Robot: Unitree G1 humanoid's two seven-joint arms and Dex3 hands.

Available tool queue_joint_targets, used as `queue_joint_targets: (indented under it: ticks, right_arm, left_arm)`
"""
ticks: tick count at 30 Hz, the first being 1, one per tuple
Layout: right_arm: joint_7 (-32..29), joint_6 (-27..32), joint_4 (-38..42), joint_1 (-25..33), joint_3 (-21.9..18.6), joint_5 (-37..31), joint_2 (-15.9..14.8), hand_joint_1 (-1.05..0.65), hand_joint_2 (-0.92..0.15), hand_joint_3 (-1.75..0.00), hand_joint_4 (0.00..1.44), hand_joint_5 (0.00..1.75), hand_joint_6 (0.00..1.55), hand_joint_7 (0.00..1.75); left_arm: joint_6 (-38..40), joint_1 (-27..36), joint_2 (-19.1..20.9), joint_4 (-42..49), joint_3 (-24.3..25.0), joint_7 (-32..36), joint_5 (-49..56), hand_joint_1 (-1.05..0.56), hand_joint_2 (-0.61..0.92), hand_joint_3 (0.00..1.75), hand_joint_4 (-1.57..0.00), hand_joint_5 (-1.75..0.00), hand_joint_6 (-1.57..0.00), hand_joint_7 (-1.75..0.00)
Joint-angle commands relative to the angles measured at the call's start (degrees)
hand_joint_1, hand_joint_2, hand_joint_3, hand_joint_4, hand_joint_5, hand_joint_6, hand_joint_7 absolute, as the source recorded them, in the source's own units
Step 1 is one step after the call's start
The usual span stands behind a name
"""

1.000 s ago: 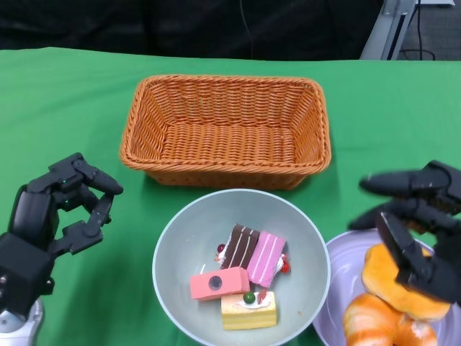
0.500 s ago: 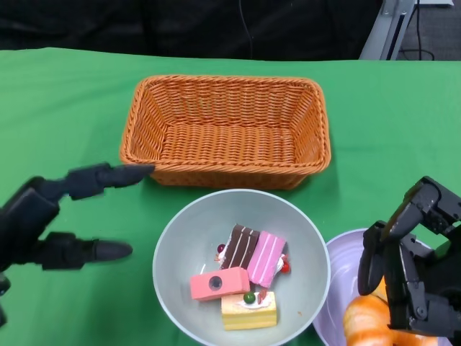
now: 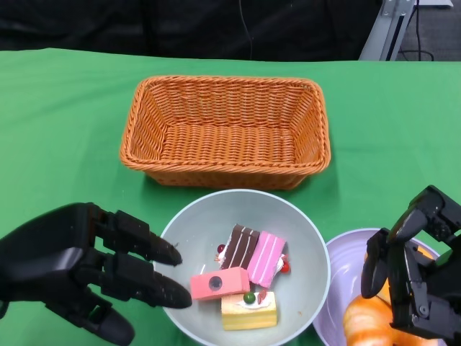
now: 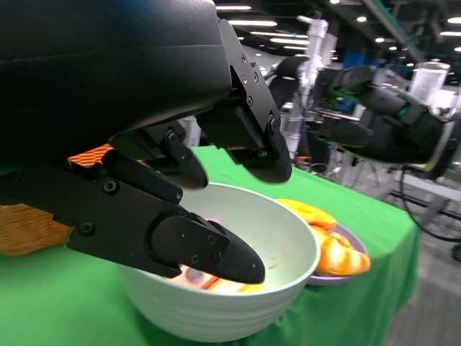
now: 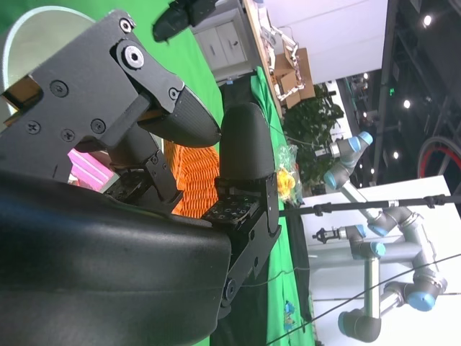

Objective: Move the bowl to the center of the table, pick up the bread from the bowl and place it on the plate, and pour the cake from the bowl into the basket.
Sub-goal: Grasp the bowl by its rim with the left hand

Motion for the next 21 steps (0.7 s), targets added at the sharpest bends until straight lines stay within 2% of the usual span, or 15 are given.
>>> queue_joint_targets:
  ticks: [1, 4, 11, 16, 21]
  right_arm:
    - [-1.15, 0.34, 0.14, 0.4, 0.22, -0.31, 0.55, -0.13, -0.51, -1.34, 0.8, 1.75, 0.59, 1.67]
    - [-1.19, 0.08, 0.24, 0.27, 0.74, -0.64, 0.8, -0.14, -0.49, -1.37, 0.8, 1.75, 0.59, 1.67]
    - [-1.57, -0.04, -0.16, 0.68, 1.54, -1.11, 0.99, -0.14, -0.47, -1.39, 0.8, 1.75, 0.59, 1.67]
    - [-2.16, 0.12, -0.98, 1.4, 2.39, -2.43, 0.96, -0.15, -0.47, -1.39, 0.79, 1.75, 0.6, 1.66]
    - [-2.63, 0.28, -1.33, 1.71, 2.81, -2.8, 1.08, -0.14, -0.48, -1.36, 0.78, 1.75, 0.6, 1.65]
  left_arm:
    - [-2.6, -0.44, 1.29, -1.49, -0.61, 1.64, 1.99, -0.39, 0.76, 0.0, -1.14, -0.09, -1.12, -0.07]
    - [-2.6, -0.19, 0.25, -0.81, 0.6, 2.83, 5.34, -0.38, 0.75, 0.0, -1.22, -0.1, -1.18, -0.06]
    - [-2.6, 0.37, -1.86, -0.58, 5.58, 5.49, 16.28, -0.43, 0.82, 0.02, -1.25, -0.07, -1.14, -0.01]
    - [-0.74, 1.26, -4.55, -1.48, 9.77, 6.1, 26.05, -0.48, 0.84, 0.01, -1.17, -0.01, -1.02, 0.0]
    - [2.02, 2.14, -5.97, -3.36, 11.78, 9.38, 30.99, -0.46, 0.84, 0.0, -1.14, 0.0, -0.99, 0.0]
